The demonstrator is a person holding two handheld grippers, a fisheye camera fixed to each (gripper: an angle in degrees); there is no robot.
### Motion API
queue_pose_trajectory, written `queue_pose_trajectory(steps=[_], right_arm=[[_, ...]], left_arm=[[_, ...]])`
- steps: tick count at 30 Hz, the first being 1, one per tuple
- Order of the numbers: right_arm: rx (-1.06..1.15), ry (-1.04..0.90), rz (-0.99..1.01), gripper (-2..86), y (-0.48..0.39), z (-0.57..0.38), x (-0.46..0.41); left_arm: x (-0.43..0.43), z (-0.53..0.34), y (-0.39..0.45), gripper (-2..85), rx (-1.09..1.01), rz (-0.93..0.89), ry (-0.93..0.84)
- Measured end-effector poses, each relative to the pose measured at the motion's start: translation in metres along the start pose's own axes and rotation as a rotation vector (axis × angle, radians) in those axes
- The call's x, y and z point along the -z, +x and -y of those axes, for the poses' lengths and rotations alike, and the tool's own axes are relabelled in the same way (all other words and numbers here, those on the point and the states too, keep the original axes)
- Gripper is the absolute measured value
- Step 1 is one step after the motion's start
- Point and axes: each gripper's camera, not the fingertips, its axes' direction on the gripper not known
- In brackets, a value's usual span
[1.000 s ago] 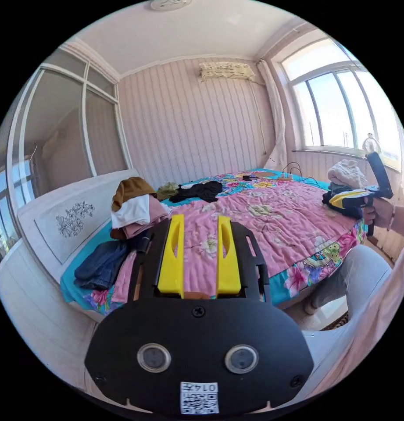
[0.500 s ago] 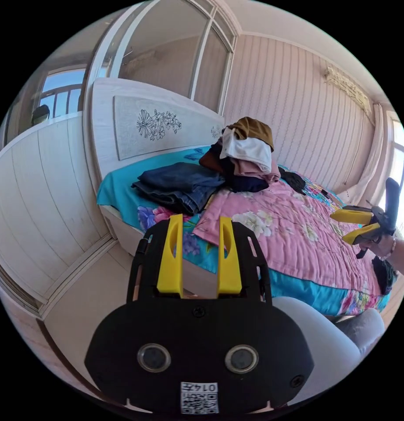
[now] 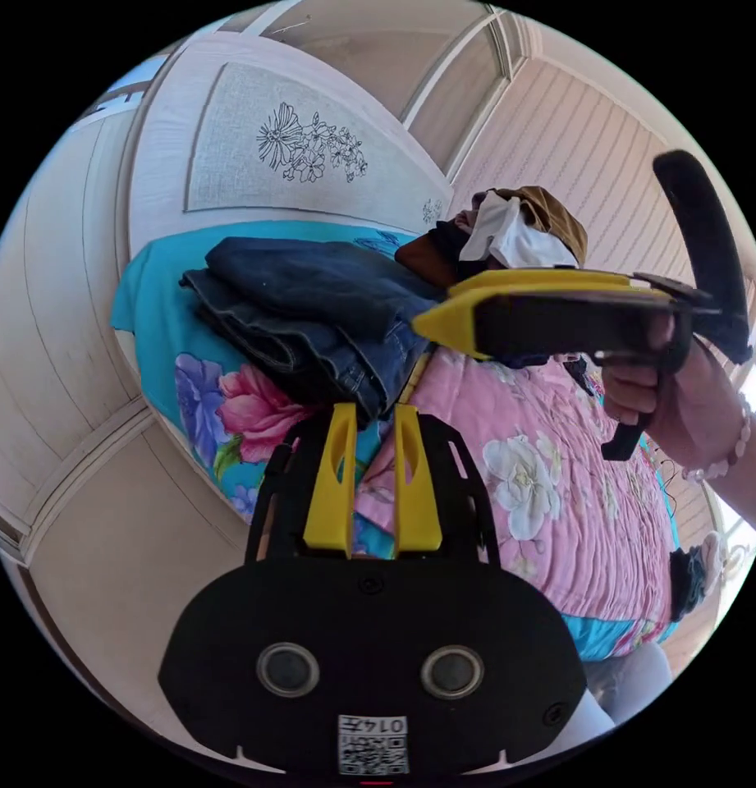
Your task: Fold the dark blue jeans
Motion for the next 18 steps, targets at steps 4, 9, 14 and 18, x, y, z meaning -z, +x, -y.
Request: queue_pose_trajectory(steps=[4, 9, 14, 18], right_arm=[[-0.056, -0.112, -0.063, 12.4, 0.010, 0.021, -0.052], [-0.076, -0.072, 0.019, 3.3, 0.047, 0.018, -0.039], [-0.132, 0.057, 0.060, 1.2, 0.087, 0.002, 0.030], [-0.210, 0.260, 0.104, 0.8, 0.123, -0.038, 0.122]], left_arm=[[0.019, 0.025, -0.001, 4.1, 0.049, -0.003, 0.041], [0.048, 0.059, -0.002, 0.3, 0.053, -0.028, 0.012], [0.114, 0.087, 0.013, -0.7, -0.003, -0.033, 0.125], [0.181, 0.112, 0.019, -0.8, -0.007, -0.052, 0.237]])
